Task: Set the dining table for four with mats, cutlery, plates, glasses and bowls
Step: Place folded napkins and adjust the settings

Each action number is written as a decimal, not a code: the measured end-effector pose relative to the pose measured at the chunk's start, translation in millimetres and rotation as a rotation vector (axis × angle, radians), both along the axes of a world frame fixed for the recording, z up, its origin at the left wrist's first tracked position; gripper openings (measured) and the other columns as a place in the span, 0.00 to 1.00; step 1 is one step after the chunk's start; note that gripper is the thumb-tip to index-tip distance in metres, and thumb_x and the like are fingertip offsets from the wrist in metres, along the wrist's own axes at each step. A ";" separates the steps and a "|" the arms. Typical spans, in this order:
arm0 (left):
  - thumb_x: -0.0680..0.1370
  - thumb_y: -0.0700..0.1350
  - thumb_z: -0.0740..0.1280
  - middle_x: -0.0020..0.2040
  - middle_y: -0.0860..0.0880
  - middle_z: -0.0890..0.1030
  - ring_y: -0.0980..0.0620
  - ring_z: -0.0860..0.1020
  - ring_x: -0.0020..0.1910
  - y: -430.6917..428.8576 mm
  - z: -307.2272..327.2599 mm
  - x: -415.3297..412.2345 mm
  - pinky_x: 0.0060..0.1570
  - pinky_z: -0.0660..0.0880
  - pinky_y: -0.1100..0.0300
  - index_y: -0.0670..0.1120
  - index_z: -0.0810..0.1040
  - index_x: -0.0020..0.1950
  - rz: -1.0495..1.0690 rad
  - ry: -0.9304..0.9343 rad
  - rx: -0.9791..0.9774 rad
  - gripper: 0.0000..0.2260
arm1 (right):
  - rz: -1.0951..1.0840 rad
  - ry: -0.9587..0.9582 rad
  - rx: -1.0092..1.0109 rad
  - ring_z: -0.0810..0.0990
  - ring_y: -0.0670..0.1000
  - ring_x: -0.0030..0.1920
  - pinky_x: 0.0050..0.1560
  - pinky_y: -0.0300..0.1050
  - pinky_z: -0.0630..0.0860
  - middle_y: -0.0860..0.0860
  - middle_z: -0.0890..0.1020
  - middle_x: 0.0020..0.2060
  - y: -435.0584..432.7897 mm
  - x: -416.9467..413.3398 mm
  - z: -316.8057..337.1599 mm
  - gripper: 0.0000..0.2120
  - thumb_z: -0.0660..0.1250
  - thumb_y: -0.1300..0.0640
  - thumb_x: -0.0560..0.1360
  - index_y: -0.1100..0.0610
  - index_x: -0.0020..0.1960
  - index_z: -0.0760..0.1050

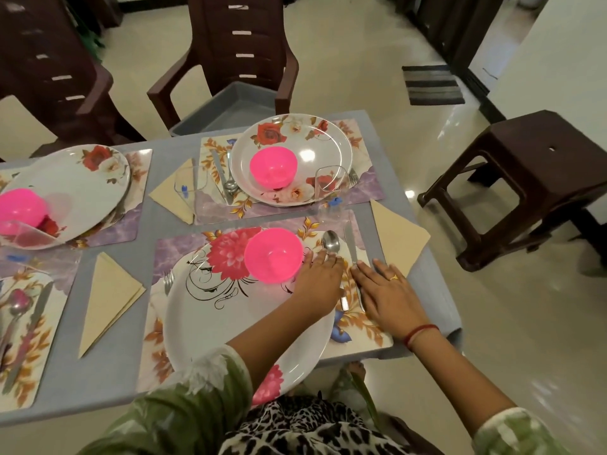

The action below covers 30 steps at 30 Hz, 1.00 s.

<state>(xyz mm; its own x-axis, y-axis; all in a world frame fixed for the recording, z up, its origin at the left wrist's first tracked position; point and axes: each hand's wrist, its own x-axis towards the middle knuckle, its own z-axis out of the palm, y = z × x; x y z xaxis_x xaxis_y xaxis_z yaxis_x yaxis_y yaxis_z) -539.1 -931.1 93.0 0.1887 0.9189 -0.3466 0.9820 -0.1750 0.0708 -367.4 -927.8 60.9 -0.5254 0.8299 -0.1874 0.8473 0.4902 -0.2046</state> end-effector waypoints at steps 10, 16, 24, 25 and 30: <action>0.76 0.46 0.65 0.50 0.51 0.78 0.52 0.74 0.52 -105.3 49.1 -80.5 0.52 0.67 0.60 0.49 0.75 0.55 0.095 -0.526 0.679 0.08 | 0.094 0.752 0.299 0.74 0.51 0.55 0.58 0.44 0.69 0.52 0.77 0.53 -65.6 -70.7 62.4 0.12 0.59 0.56 0.77 0.54 0.60 0.72; 0.76 0.48 0.59 0.49 0.47 0.78 0.47 0.75 0.48 -171.1 24.6 -193.2 0.48 0.69 0.55 0.45 0.76 0.53 0.717 -0.420 0.693 0.12 | 0.474 0.698 0.116 0.75 0.49 0.48 0.48 0.40 0.74 0.52 0.79 0.48 -96.3 -163.4 39.9 0.13 0.63 0.60 0.74 0.54 0.58 0.72; 0.75 0.42 0.70 0.52 0.47 0.79 0.47 0.76 0.51 -200.8 -19.5 -249.6 0.50 0.72 0.56 0.44 0.76 0.56 0.994 -0.411 0.552 0.10 | 0.401 0.584 -0.100 0.76 0.56 0.48 0.48 0.49 0.76 0.55 0.76 0.51 -62.5 -275.0 32.1 0.12 0.60 0.62 0.76 0.59 0.58 0.75; 0.75 0.42 0.70 0.52 0.48 0.79 0.47 0.76 0.52 -205.1 -23.1 -249.7 0.51 0.72 0.56 0.45 0.76 0.56 0.992 -0.417 0.546 0.10 | 0.355 0.564 -0.123 0.76 0.57 0.50 0.50 0.50 0.74 0.56 0.76 0.52 -53.2 -286.0 33.0 0.12 0.60 0.63 0.76 0.60 0.58 0.76; 0.74 0.53 0.63 0.52 0.51 0.77 0.52 0.74 0.52 -229.5 -22.3 -244.7 0.52 0.72 0.53 0.48 0.76 0.55 0.970 -0.495 0.567 0.14 | 0.284 0.454 -0.181 0.74 0.58 0.57 0.58 0.47 0.68 0.56 0.78 0.54 -17.4 -330.9 28.7 0.12 0.59 0.62 0.77 0.59 0.58 0.76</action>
